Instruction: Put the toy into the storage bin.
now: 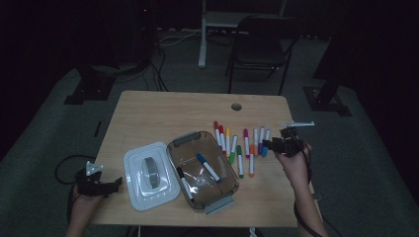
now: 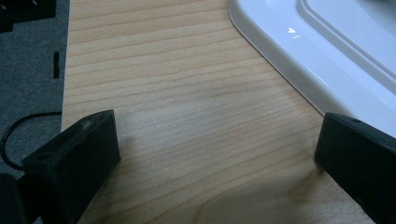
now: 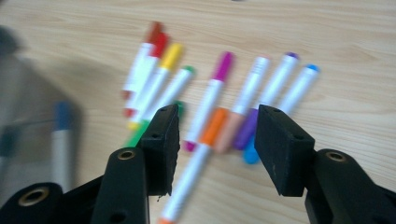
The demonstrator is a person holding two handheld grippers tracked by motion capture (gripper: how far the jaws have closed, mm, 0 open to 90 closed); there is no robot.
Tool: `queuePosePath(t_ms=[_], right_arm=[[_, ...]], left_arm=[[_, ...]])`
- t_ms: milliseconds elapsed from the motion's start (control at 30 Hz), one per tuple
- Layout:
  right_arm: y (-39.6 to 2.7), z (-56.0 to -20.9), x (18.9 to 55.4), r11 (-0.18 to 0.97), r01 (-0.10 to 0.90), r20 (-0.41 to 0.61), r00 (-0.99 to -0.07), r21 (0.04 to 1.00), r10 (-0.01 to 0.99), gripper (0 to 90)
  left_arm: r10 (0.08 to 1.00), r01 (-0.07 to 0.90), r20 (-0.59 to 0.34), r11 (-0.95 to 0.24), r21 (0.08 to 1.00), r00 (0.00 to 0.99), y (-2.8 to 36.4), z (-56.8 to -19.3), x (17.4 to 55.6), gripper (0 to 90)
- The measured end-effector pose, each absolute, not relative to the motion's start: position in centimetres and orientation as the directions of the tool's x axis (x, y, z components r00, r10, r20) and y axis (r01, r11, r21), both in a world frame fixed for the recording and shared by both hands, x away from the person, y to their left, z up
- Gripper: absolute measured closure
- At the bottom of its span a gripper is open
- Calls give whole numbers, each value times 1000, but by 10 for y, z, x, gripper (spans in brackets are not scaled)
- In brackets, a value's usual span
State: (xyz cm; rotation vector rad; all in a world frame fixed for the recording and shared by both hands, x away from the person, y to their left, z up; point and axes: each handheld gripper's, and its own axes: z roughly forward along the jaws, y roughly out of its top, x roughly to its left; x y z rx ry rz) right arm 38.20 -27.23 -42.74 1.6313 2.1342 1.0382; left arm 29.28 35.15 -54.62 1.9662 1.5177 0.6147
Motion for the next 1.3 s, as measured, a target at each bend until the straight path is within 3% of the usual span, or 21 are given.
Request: queuePosePath(t_ms=[267,500,667,1300], right_arm=[[-290,-461,413,36,777,196,-204,628,959,536],[-287,-480,442,5,808,187,-143,590,972,536],[-284,-495,456,-20,833,190,-102,553,977,585],[-298,-520,457,-65,860,175,-28,506,984,723]], left_arm=[[969,704,12,-189,684,249,352,-546,293,5],[969,704,12,-189,684,249,352,-546,293,5],[968,704,13,-190,684,249,352,-546,293,5],[969,704,12,-189,684,249,352,-546,293,5]])
